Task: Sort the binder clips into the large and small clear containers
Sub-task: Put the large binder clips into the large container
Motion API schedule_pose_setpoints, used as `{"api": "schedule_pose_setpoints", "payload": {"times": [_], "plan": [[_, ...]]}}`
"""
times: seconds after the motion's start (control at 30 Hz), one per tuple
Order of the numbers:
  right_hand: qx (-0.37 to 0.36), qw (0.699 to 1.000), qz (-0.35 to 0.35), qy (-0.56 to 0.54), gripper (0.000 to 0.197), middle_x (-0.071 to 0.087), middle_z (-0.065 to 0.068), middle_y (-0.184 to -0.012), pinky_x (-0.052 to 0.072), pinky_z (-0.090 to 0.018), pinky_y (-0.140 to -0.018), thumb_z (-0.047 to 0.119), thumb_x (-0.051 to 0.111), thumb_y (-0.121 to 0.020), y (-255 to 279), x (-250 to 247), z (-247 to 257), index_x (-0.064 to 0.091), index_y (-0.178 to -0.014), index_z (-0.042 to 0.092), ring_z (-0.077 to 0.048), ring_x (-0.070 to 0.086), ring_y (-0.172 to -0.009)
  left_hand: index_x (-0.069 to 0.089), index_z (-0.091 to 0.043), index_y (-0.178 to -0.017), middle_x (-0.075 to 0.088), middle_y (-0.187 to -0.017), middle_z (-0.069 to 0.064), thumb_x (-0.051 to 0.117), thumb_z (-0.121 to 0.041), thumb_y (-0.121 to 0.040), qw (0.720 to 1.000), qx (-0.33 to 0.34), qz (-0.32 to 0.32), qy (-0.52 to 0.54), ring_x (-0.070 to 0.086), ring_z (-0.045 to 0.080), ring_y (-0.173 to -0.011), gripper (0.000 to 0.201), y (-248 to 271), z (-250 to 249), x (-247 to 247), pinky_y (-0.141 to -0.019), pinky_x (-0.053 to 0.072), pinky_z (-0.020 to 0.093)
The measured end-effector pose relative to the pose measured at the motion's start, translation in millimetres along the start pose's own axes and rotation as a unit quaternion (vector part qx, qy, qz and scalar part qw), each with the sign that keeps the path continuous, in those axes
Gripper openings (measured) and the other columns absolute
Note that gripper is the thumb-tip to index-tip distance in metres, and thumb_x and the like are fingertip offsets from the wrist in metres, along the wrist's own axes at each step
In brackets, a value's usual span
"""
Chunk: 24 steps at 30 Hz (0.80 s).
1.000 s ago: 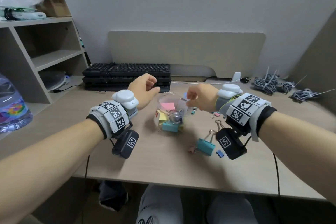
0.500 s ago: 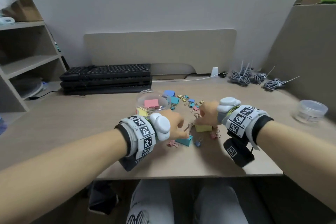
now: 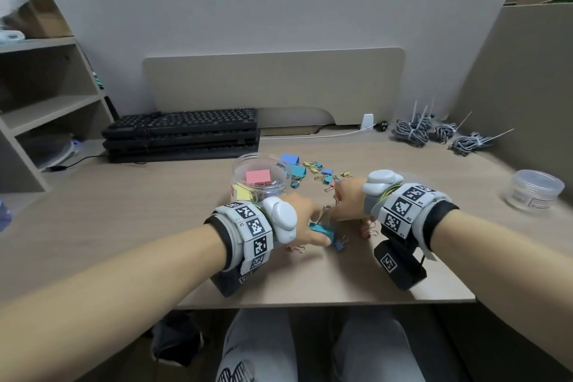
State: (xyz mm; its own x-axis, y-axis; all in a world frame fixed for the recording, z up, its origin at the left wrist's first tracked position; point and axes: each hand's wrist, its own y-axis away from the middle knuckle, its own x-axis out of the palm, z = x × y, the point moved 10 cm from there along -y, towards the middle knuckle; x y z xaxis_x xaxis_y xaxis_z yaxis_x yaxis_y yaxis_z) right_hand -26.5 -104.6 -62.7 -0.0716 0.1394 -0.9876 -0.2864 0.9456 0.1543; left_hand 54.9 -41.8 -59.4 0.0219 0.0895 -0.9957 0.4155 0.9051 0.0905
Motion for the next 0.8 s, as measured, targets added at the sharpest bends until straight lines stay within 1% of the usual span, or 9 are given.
{"api": "schedule_pose_setpoints", "payload": {"times": [0.07,0.13,0.23,0.37,0.43,0.53,0.6,0.7,0.8], "plan": [[0.003,1.0,-0.004,-0.018,0.04,0.06,-0.005,-0.085,0.041,-0.028,-0.062,0.048,0.06,-0.081,-1,-3,0,0.057,-0.096,0.011,-0.025,0.054,-0.073,0.06,-0.018,-0.104,0.062,-0.084,-0.001,0.064,-0.055,-0.08,1.0,0.009,-0.023,0.008,0.057,0.025,-0.078,0.044,0,-7,1,-0.065,0.042,0.028],[0.004,0.999,-0.017,-0.046,0.036,0.062,-0.005,-0.086,0.044,-0.03,-0.064,0.045,0.058,-0.079,-2,-12,-2,0.055,-0.094,0.012,-0.025,0.055,-0.073,0.057,-0.02,-0.097,0.056,-0.08,-0.003,0.063,-0.049,-0.081,0.999,0.009,-0.052,-0.001,0.052,0.024,-0.073,0.034,-1,-10,0,-0.062,0.035,0.026],[0.003,0.994,-0.042,-0.098,0.033,0.061,-0.006,-0.081,0.043,-0.031,-0.058,0.04,0.059,-0.079,0,-29,-3,0.057,-0.095,0.01,-0.024,0.053,-0.064,0.061,-0.014,-0.101,0.06,-0.083,0.001,0.059,-0.041,-0.083,0.999,-0.026,-0.03,-0.034,0.055,0.027,-0.073,0.033,-7,-4,6,-0.061,0.039,0.028],[0.001,0.988,-0.061,-0.139,0.033,0.063,-0.008,-0.083,0.05,-0.033,-0.057,0.038,0.059,-0.079,2,-43,-1,0.057,-0.097,0.011,-0.025,0.057,-0.057,0.057,-0.021,-0.115,0.066,-0.098,0.005,0.062,-0.054,-0.08,1.0,-0.014,-0.002,-0.028,0.061,0.03,-0.084,0.05,-10,-7,12,-0.065,0.041,0.029],[0.005,0.985,-0.079,-0.152,0.032,0.065,-0.007,-0.081,0.054,-0.035,-0.06,0.04,0.06,-0.077,1,-48,-2,0.057,-0.095,0.013,-0.026,0.059,-0.057,0.056,-0.025,-0.118,0.066,-0.099,0.005,0.062,-0.061,-0.077,1.0,-0.01,-0.005,-0.019,0.063,0.031,-0.089,0.055,-12,-11,13,-0.068,0.045,0.03],[0.01,0.981,-0.1,-0.167,0.03,0.063,-0.004,-0.075,0.053,-0.034,-0.06,0.039,0.06,-0.076,1,-53,-5,0.059,-0.093,0.014,-0.023,0.057,-0.058,0.063,-0.027,-0.107,0.068,-0.097,0.002,0.056,-0.068,-0.076,1.0,-0.003,-0.005,-0.025,0.064,0.029,-0.088,0.052,-15,-18,14,-0.073,0.047,0.03],[0.011,0.979,-0.108,-0.17,0.03,0.064,-0.004,-0.077,0.049,-0.031,-0.06,0.038,0.06,-0.076,1,-55,-7,0.059,-0.093,0.014,-0.023,0.056,-0.06,0.065,-0.027,-0.098,0.07,-0.093,0.001,0.051,-0.07,-0.073,0.999,-0.003,0.0,-0.038,0.065,0.029,-0.085,0.051,-16,-22,13,-0.077,0.053,0.034],[0.015,0.978,-0.108,-0.176,0.029,0.066,-0.006,-0.08,0.052,-0.033,-0.062,0.038,0.06,-0.076,2,-54,-9,0.059,-0.092,0.014,-0.024,0.057,-0.06,0.067,-0.024,-0.092,0.07,-0.087,0.001,0.055,-0.061,-0.072,0.999,-0.025,0.012,-0.015,0.064,0.029,-0.078,0.044,-17,-20,14,-0.072,0.054,0.032],[0.017,0.976,-0.118,-0.185,0.029,0.068,-0.006,-0.079,0.054,-0.035,-0.066,0.038,0.059,-0.077,2,-59,-9,0.059,-0.092,0.015,-0.027,0.065,-0.07,0.068,-0.022,-0.094,0.066,-0.083,0.0,0.062,-0.046,-0.076,0.998,-0.029,-0.013,0.048,0.06,0.026,-0.077,0.031,-8,-15,-2,-0.064,0.044,0.025]]}}
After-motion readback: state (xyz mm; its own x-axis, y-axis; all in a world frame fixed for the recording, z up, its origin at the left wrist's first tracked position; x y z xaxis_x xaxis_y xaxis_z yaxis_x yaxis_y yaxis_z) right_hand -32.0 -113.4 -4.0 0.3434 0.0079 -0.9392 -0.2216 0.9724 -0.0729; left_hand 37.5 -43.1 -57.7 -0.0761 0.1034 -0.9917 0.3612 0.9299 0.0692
